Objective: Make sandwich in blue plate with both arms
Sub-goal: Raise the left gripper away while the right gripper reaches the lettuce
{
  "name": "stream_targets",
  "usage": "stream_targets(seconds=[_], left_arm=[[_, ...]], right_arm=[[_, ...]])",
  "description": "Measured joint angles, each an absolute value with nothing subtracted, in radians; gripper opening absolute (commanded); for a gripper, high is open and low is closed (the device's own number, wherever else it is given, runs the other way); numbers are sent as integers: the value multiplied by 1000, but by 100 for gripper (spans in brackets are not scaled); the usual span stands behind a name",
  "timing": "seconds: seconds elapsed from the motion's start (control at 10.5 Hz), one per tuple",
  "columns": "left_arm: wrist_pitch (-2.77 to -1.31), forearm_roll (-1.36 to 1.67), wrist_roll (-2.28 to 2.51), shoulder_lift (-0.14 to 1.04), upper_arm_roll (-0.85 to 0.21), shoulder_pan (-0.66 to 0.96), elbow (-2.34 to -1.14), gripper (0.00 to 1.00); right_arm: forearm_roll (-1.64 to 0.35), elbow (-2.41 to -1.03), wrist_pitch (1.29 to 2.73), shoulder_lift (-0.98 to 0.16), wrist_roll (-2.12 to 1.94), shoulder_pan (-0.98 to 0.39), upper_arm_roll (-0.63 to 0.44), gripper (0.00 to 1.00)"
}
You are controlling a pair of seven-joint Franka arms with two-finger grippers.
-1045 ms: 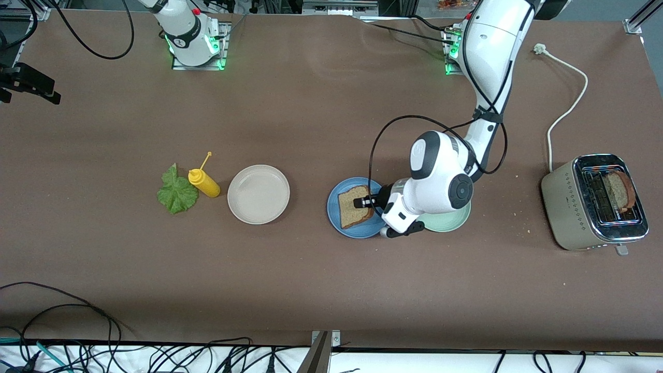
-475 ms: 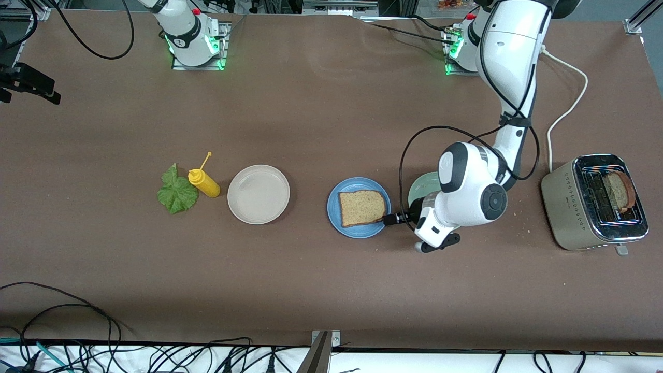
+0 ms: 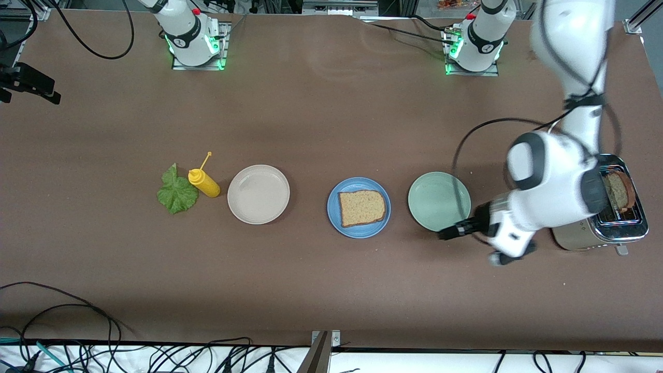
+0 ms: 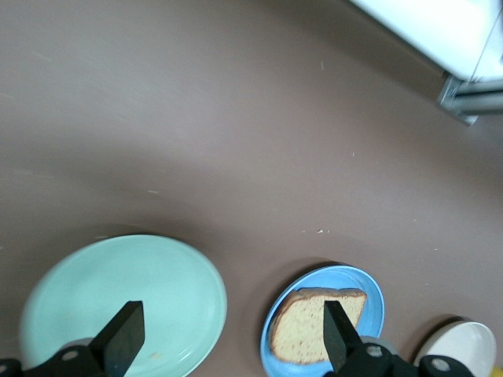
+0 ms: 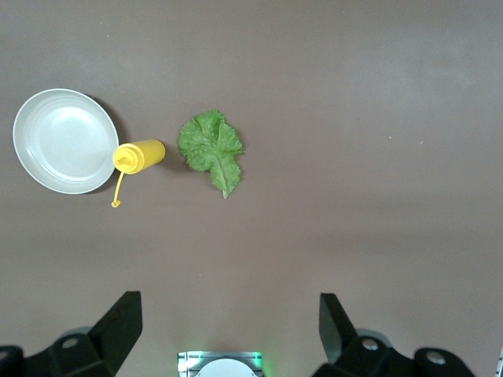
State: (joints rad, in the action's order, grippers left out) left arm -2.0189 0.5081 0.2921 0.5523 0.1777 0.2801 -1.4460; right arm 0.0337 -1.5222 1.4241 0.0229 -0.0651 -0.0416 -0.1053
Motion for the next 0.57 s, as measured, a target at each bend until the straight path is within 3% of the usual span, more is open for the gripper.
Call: stream_targets(seconds=[0.29,0.57], left_arm=[[-1912,320,293,322,167,231,-1559,100],[-1763,139,296,142,109,181,-1593,100]], right_arm=[[34,-1522,1424,21,-65,-43,-101,100],[32,-1524,1423,13,-75,-49,-93,100]])
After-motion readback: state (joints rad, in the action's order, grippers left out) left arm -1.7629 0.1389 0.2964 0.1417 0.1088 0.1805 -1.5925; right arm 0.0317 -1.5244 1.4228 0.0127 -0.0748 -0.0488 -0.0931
